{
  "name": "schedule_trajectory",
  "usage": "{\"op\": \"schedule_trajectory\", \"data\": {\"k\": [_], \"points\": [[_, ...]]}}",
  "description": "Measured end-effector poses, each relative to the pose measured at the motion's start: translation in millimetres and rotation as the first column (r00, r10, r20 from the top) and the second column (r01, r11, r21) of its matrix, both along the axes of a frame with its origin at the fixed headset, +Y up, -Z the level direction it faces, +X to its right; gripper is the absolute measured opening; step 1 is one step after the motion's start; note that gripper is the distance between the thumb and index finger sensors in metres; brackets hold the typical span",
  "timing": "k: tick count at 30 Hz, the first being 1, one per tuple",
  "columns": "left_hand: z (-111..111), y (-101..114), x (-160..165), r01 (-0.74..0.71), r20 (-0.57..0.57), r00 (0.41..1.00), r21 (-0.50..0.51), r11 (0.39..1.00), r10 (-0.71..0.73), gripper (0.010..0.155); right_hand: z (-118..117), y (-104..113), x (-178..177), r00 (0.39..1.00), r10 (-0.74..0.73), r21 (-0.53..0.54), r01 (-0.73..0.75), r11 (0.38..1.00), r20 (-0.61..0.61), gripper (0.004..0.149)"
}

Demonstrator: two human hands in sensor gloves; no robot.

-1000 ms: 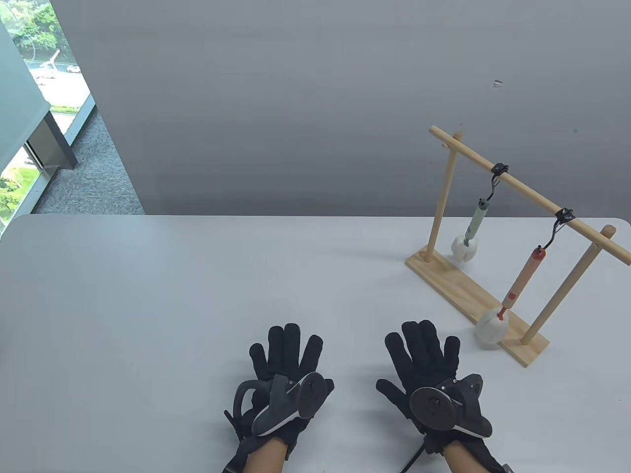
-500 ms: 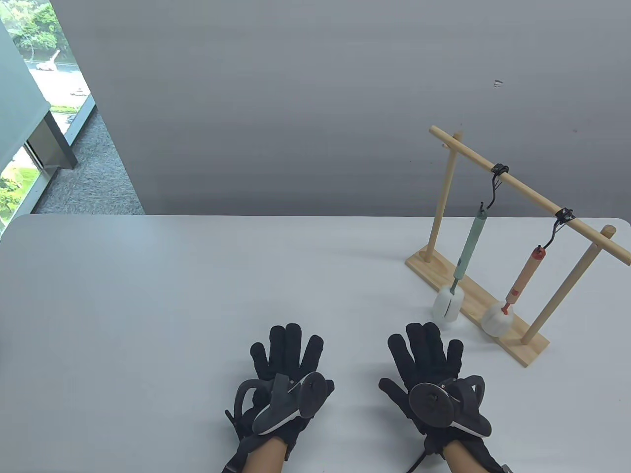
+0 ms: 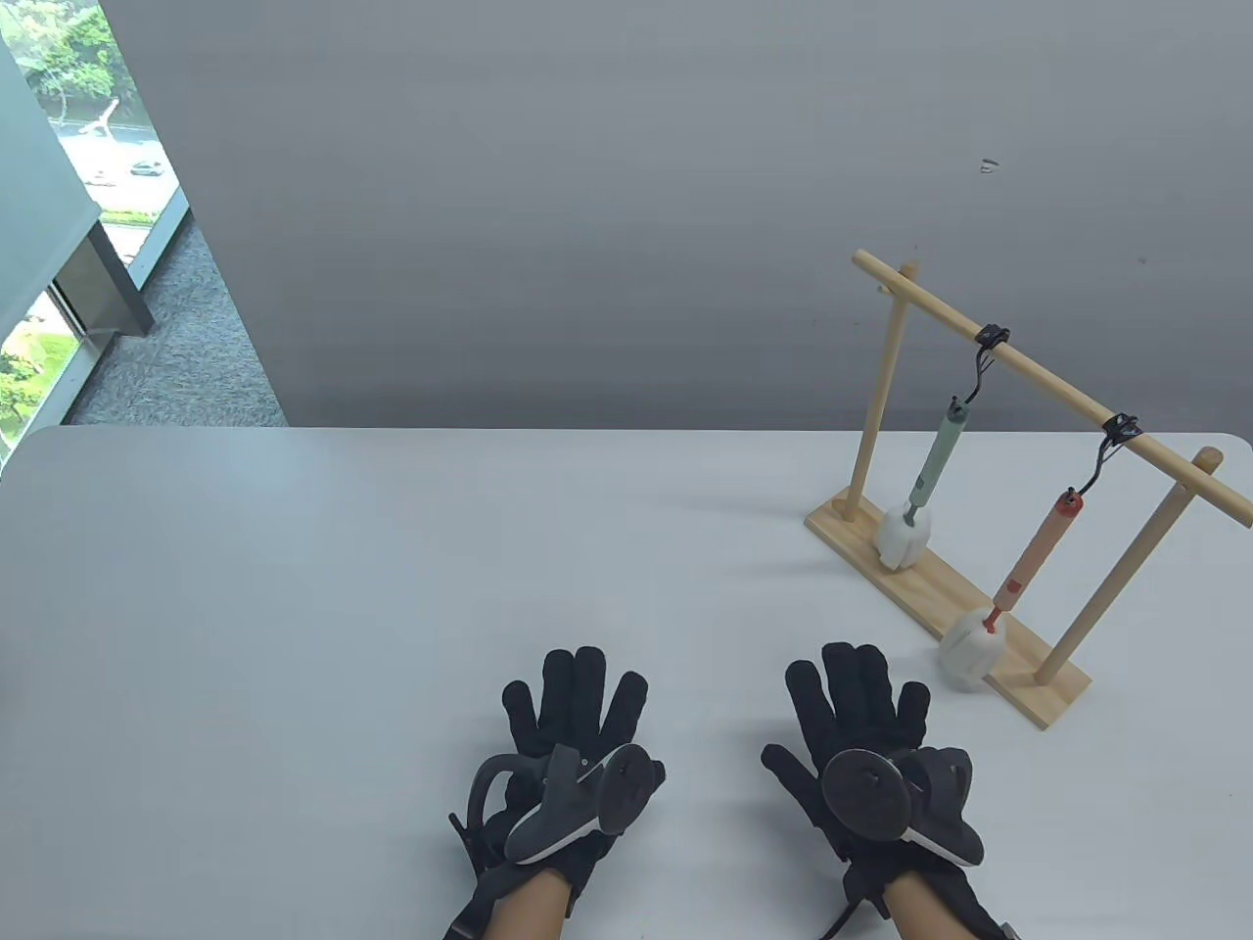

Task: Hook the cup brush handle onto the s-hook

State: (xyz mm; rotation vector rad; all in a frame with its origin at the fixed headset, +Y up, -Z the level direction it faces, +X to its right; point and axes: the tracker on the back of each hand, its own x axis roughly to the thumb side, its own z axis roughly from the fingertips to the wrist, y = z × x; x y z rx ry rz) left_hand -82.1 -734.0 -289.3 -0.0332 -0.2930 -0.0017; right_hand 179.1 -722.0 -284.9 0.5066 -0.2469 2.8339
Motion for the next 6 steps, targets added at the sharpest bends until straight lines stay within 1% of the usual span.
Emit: {"op": "schedule_trajectory", "data": {"k": [6], "points": [[0.2,-3.2,0.1,0.003,0.026,1.000,-0.036,0.999,-0.002,0.077,-1.3,0.1,0.2,1.000,0.000,-0.016,0.000,1.000,0.001,0.077]]}}
